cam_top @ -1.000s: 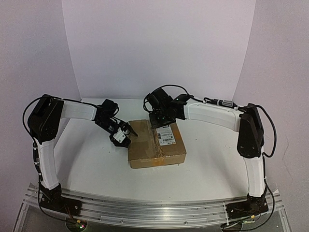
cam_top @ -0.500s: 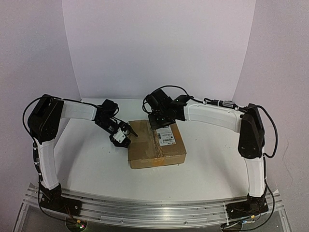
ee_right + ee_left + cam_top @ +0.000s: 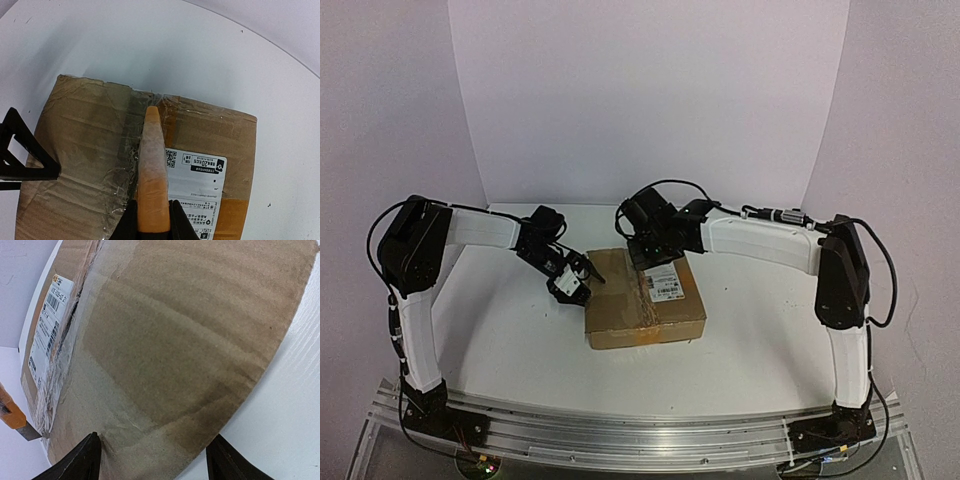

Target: Unpack the express box

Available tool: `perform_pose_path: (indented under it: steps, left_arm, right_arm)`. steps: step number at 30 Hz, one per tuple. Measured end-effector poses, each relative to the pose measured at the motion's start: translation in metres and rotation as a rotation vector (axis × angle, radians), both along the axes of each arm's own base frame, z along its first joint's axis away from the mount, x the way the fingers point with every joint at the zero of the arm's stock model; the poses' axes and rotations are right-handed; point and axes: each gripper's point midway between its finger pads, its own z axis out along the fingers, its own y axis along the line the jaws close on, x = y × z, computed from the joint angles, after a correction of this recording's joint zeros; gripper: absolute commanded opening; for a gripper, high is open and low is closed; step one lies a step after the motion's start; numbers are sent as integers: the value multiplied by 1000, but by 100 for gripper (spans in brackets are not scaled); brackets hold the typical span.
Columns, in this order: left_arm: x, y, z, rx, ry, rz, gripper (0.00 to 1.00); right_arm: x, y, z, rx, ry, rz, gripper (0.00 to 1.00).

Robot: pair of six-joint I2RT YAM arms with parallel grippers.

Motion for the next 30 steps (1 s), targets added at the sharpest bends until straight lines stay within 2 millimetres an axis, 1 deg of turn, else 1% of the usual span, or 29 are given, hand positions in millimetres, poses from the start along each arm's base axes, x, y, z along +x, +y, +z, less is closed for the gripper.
perform_pose_path:
  steps: [8, 12, 19, 30]
  left_arm:
    - [-2, -1, -1, 4, 5, -5, 68]
    - [-5, -1, -1, 10, 13, -8, 66]
    - [-9, 0, -2, 19, 29, -13, 65]
    - [-9, 0, -2, 19, 29, -13, 65]
  right_arm:
    - [-4, -5, 0, -13, 8, -35, 0]
    - [-11, -8, 5, -43, 18, -47, 0]
    - [-17, -10, 13, -78, 28, -64, 0]
    - [-18, 2, 10, -68, 49, -18, 0]
